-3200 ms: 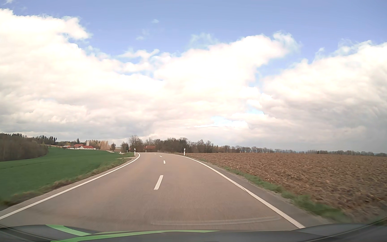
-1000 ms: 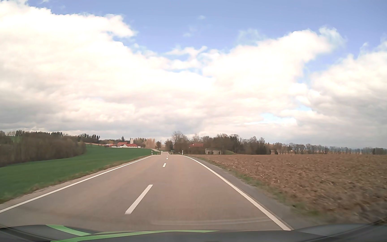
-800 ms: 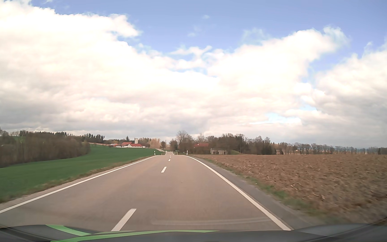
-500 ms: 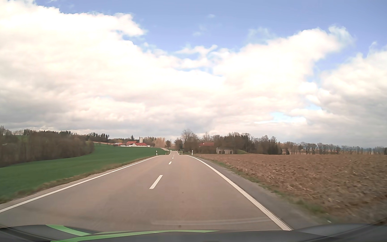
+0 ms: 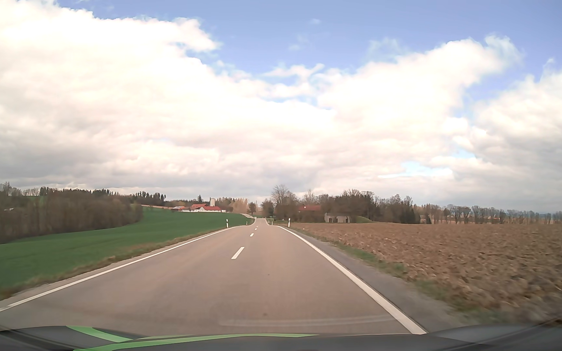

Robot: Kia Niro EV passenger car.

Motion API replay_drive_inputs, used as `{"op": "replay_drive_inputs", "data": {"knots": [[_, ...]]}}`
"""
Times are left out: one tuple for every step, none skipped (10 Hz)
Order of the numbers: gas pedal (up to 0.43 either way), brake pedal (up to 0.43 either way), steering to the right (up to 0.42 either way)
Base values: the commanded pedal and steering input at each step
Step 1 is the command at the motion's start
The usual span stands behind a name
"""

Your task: Follow the waypoints while adhering to traffic rules and regulations

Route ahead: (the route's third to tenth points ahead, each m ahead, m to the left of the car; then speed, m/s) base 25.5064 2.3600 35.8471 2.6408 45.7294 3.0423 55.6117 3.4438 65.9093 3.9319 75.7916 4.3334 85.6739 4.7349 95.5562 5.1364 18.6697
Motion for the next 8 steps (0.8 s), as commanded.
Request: {"op": "replay_drive_inputs", "data": {"knots": [[0.169,0.0,-0.011],[0.157,0.0,-0.011],[0.157,0.0,-0.011],[0.157,0.0,-0.011],[0.157,0.0,-0.009],[0.157,0.0,-0.006],[0.15,0.0,-0.004],[0.138,0.0,-0.004]]}}
